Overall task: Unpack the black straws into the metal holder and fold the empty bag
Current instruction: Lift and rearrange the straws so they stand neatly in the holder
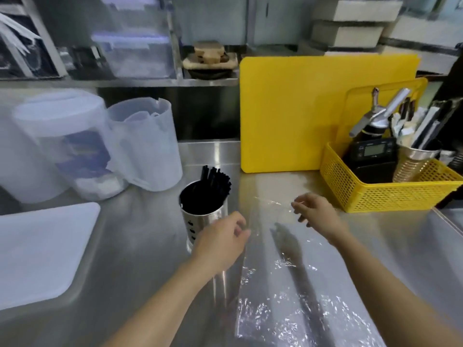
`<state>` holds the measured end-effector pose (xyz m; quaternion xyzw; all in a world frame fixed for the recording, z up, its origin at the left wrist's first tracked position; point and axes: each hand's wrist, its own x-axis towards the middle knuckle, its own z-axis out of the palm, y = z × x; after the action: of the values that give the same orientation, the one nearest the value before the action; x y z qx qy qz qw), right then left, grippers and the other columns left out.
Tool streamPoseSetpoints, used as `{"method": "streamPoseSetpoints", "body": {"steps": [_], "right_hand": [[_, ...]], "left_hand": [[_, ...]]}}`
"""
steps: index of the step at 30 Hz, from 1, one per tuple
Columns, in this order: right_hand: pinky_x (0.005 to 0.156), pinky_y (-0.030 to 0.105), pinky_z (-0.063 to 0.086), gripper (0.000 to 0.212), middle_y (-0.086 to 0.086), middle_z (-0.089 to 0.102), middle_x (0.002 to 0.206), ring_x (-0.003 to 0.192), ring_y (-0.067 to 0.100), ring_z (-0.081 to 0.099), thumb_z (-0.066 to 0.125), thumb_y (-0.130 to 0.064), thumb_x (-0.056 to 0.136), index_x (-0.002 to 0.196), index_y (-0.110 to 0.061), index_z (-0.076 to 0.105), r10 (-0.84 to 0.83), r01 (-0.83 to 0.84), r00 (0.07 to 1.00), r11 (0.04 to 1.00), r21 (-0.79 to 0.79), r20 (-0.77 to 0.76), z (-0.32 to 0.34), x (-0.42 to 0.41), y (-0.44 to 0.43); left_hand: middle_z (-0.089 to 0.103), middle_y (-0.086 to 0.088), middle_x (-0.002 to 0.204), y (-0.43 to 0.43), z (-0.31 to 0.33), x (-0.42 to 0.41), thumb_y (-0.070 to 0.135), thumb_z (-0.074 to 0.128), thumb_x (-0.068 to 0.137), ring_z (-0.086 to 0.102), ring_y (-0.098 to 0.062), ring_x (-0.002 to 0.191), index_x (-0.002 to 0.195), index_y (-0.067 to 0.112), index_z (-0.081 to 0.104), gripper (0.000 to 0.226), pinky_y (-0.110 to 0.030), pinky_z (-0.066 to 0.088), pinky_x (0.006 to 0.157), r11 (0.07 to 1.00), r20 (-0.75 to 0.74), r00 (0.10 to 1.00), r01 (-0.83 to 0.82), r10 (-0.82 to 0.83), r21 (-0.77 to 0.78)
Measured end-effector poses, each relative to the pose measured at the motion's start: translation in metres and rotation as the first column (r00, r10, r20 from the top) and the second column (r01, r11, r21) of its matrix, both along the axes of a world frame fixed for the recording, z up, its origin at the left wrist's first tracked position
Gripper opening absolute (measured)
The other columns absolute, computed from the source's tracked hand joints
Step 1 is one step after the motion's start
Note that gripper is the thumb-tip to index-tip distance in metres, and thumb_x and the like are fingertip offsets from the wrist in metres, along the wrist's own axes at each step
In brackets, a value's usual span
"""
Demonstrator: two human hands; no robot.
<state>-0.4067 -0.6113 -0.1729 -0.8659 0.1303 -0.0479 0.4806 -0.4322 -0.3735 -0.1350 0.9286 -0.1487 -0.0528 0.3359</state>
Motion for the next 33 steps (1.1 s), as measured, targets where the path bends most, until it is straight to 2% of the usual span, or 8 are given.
{"method": "streamPoseSetpoints", "body": {"steps": [6, 10, 14, 16, 19, 22, 26, 33], "right_hand": [[0.045, 0.014, 0.038, 0.032, 0.006, 0.062, 0.072, 0.055, 0.011, 0.052, 0.066, -0.032, 0.083, 0.105, -0.009, 0.059, 0.138, -0.167, 0.974, 0.973, 0.159, 0.177, 0.040, 0.005, 0.084], [0.055, 0.023, 0.036, 0.054, -0.002, 0.051, 0.067, 0.061, 0.012, 0.048, 0.069, -0.056, 0.071, 0.109, -0.021, 0.055, 0.175, -0.185, 0.976, 0.980, 0.069, 0.130, 0.041, 0.010, 0.125], [0.063, 0.031, 0.049, 0.062, 0.000, 0.064, 0.084, 0.076, 0.014, 0.061, 0.069, -0.061, 0.066, 0.107, -0.019, 0.051, 0.079, -0.083, 0.992, 0.996, 0.039, 0.097, 0.037, 0.026, 0.150], [0.068, 0.035, 0.053, 0.058, 0.002, 0.066, 0.088, 0.080, 0.017, 0.064, 0.069, -0.059, 0.068, 0.102, -0.016, 0.053, 0.034, -0.039, 0.995, 0.998, 0.057, 0.093, 0.037, 0.033, 0.154], [0.054, 0.028, 0.041, 0.038, -0.001, 0.057, 0.069, 0.065, 0.016, 0.055, 0.068, -0.047, 0.077, 0.078, -0.013, 0.051, 0.015, -0.020, 0.993, 0.999, 0.044, 0.117, 0.038, 0.040, 0.156], [0.053, 0.028, 0.036, 0.036, -0.005, 0.048, 0.060, 0.057, 0.013, 0.046, 0.065, -0.040, 0.082, 0.065, -0.019, 0.042, 0.021, -0.022, 0.990, 1.000, 0.007, 0.142, 0.038, 0.043, 0.156], [0.055, 0.034, 0.037, 0.038, 0.003, 0.049, 0.059, 0.057, 0.018, 0.044, 0.062, -0.037, 0.085, 0.071, -0.004, 0.050, -0.005, 0.012, 0.982, 0.999, -0.035, 0.191, 0.039, 0.046, 0.158], [0.051, 0.028, 0.032, 0.032, 0.011, 0.050, 0.061, 0.056, 0.015, 0.040, 0.058, -0.021, 0.088, 0.077, 0.009, 0.052, -0.018, 0.021, 0.964, 1.000, -0.011, 0.266, 0.043, 0.049, 0.157]], "left_hand": [[0.063, 0.015, 0.074, 0.041, 0.037, 0.023, 0.025, 0.057, 0.087, 0.061, -0.006, 0.074, 0.083, 0.022, 0.062, 0.007, -0.030, 0.052, 0.072, 0.937, 0.203, 0.964, -0.098, 0.173, -0.335], [0.066, 0.012, 0.074, 0.065, 0.037, 0.038, 0.022, 0.056, 0.088, 0.065, -0.009, 0.076, 0.074, 0.029, 0.058, 0.016, -0.024, 0.051, 0.069, 0.911, 0.204, 0.950, -0.145, 0.238, -0.387], [0.067, 0.007, 0.073, 0.077, 0.032, 0.053, 0.018, 0.056, 0.088, 0.066, -0.014, 0.076, 0.071, 0.030, 0.057, 0.021, -0.025, 0.051, 0.068, 0.885, 0.153, 0.959, -0.152, 0.240, -0.441], [0.068, 0.007, 0.073, 0.080, 0.032, 0.059, 0.018, 0.056, 0.088, 0.066, -0.014, 0.076, 0.071, 0.030, 0.057, 0.021, -0.021, 0.049, 0.067, 0.882, 0.145, 0.962, -0.144, 0.231, -0.449], [0.067, 0.006, 0.073, 0.083, 0.032, 0.070, 0.017, 0.055, 0.088, 0.066, -0.014, 0.076, 0.071, 0.030, 0.057, 0.021, -0.017, 0.046, 0.067, 0.879, 0.135, 0.968, -0.126, 0.210, -0.460], [0.066, 0.006, 0.071, 0.086, 0.032, 0.079, 0.015, 0.055, 0.088, 0.065, -0.011, 0.072, 0.071, 0.029, 0.057, 0.022, -0.021, 0.047, 0.068, 0.868, 0.119, 0.974, -0.111, 0.191, -0.484], [0.066, 0.005, 0.071, 0.087, 0.031, 0.087, 0.015, 0.055, 0.089, 0.063, -0.004, 0.065, 0.074, 0.024, 0.059, 0.018, -0.023, 0.052, 0.070, 0.853, 0.099, 0.982, -0.090, 0.163, -0.513], [0.067, 0.004, 0.073, 0.083, 0.027, 0.093, 0.013, 0.056, 0.088, 0.064, -0.006, 0.067, 0.075, 0.025, 0.060, 0.018, -0.025, 0.054, 0.073, 0.842, 0.095, 0.990, -0.035, 0.102, -0.539]]}}
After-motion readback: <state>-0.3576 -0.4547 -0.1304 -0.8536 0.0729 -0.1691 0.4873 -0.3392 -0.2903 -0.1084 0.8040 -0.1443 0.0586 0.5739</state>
